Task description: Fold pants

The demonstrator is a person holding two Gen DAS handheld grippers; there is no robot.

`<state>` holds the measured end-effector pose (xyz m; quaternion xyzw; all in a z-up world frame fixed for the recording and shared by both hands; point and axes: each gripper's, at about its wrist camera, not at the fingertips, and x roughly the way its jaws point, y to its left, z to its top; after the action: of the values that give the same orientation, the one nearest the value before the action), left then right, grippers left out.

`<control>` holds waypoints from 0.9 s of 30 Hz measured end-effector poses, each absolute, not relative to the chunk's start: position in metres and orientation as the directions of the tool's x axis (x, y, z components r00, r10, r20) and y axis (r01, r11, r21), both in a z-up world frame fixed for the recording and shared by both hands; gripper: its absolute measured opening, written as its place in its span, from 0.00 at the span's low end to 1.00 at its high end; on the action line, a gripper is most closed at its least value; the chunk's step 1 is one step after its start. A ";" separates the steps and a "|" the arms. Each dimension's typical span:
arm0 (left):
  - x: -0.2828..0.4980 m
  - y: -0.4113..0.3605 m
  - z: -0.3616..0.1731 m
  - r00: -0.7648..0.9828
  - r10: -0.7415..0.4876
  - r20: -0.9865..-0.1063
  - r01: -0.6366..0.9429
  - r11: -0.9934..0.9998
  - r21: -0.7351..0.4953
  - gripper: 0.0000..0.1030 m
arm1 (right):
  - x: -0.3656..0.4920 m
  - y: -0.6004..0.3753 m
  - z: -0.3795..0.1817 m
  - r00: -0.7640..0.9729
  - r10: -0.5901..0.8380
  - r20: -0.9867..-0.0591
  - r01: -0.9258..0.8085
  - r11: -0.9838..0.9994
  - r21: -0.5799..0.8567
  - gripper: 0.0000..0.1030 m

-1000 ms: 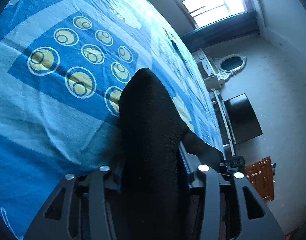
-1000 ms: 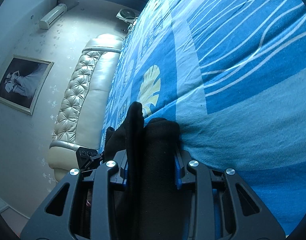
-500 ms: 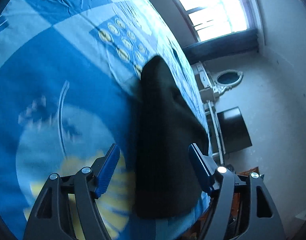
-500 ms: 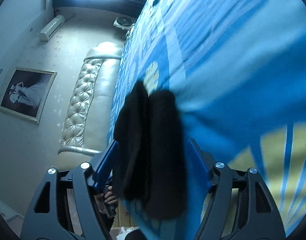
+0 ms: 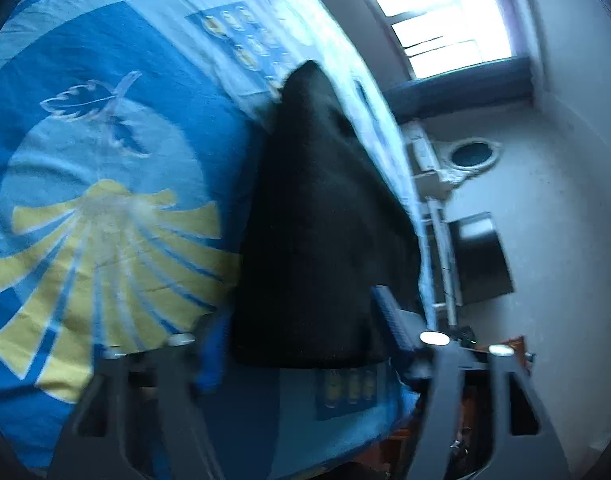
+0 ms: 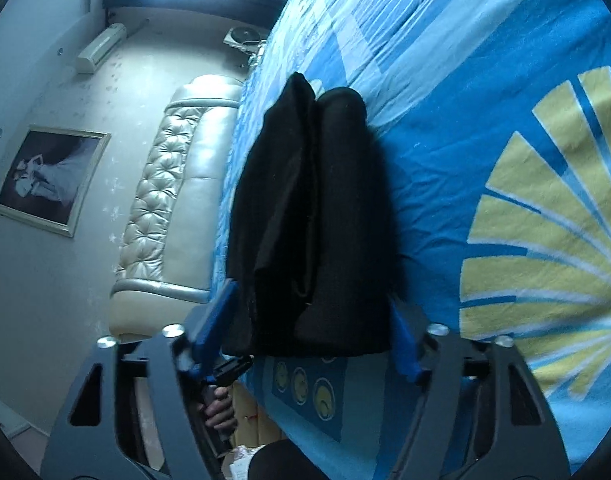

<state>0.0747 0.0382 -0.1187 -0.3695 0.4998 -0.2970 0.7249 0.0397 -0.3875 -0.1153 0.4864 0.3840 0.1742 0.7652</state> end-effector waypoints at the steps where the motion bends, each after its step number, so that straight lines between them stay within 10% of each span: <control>1: 0.074 0.037 -0.120 0.320 -0.797 -0.513 0.055 0.556 -0.829 0.46 | 0.039 -0.387 -0.117 0.639 0.632 -0.438 0.119 0.481 0.869 0.43; 27: 0.070 0.043 -0.113 0.332 -0.771 -0.543 0.077 0.596 -0.799 0.36 | 0.027 -0.387 -0.114 0.651 0.630 -0.423 0.129 0.457 0.880 0.27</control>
<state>0.0705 0.0426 -0.1126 -0.3459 0.5015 -0.2869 0.7393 0.0270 -0.3874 -0.1140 0.4946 0.3841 0.1644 0.7621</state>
